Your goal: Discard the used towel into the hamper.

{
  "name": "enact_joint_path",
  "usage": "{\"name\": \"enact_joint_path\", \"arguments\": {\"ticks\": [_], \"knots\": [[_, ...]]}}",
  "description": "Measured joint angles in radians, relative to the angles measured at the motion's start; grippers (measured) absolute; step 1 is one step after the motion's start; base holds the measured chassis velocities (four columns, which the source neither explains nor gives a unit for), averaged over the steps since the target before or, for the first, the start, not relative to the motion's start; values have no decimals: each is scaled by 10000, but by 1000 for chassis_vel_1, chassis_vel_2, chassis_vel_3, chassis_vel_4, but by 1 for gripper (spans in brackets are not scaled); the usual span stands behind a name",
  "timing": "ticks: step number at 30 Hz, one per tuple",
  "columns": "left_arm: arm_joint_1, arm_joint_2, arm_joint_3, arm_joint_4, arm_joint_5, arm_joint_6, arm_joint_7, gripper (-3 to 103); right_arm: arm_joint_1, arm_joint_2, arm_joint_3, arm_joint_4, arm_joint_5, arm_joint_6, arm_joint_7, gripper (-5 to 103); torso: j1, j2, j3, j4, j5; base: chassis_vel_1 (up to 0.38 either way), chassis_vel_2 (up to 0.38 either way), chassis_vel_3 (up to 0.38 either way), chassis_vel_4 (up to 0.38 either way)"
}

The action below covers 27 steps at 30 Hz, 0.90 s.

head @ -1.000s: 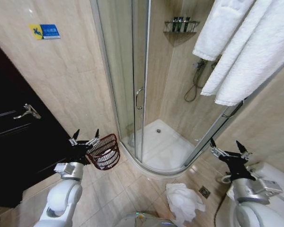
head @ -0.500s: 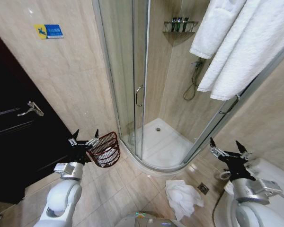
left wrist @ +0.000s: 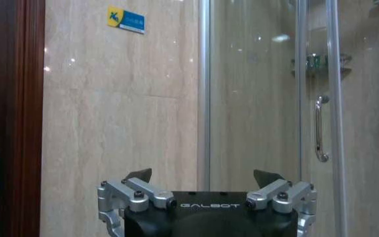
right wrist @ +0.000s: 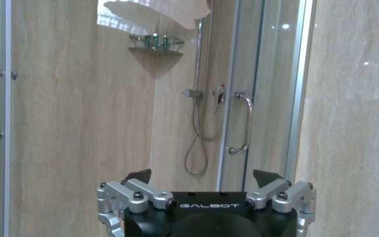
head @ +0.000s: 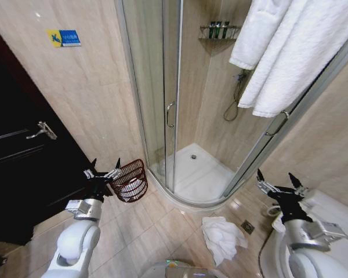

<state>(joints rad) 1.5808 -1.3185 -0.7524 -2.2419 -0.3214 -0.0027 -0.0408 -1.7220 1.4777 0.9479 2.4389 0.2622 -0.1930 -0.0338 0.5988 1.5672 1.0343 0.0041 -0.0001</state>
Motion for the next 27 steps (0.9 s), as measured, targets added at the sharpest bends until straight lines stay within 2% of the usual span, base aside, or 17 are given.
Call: {"name": "enact_joint_path", "arguments": {"ticks": [27], "knots": [[136, -130, -39, 102, 17, -183, -35, 100, 16, -66, -123, -191, 2, 423, -15, 100, -3, -8, -4, 0, 1, 16, -13, -17, 15]]}}
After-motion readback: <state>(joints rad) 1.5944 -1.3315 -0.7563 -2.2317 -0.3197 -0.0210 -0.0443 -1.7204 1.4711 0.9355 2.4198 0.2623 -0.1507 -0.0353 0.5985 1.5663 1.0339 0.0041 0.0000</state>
